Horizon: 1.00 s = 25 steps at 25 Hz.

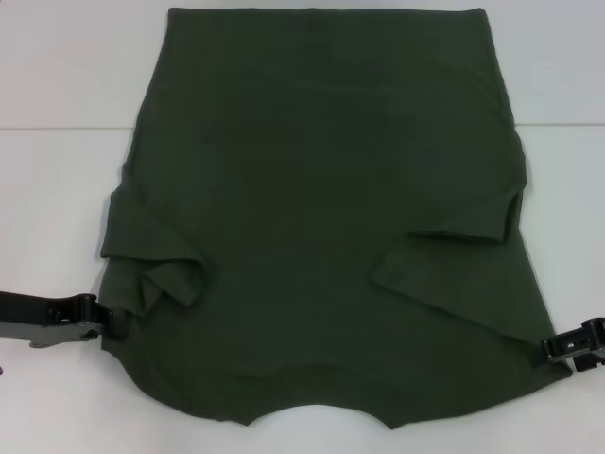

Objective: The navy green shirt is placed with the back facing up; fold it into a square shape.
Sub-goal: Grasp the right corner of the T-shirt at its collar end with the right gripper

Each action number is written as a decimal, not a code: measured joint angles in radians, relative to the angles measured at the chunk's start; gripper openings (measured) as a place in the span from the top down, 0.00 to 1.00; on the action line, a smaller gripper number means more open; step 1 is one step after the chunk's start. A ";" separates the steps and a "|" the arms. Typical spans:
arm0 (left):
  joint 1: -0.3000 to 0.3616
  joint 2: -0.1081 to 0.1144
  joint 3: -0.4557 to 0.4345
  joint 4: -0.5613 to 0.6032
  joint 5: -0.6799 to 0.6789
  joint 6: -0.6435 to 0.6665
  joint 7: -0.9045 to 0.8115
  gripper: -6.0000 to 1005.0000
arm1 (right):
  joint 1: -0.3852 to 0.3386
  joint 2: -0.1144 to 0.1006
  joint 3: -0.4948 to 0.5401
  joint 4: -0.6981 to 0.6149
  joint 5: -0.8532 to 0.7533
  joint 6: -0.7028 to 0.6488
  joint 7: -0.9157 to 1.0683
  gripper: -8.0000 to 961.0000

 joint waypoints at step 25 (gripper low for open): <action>0.000 -0.002 -0.001 0.000 -0.001 0.003 0.000 0.96 | 0.060 0.041 -0.027 0.040 0.007 0.004 -0.017 0.16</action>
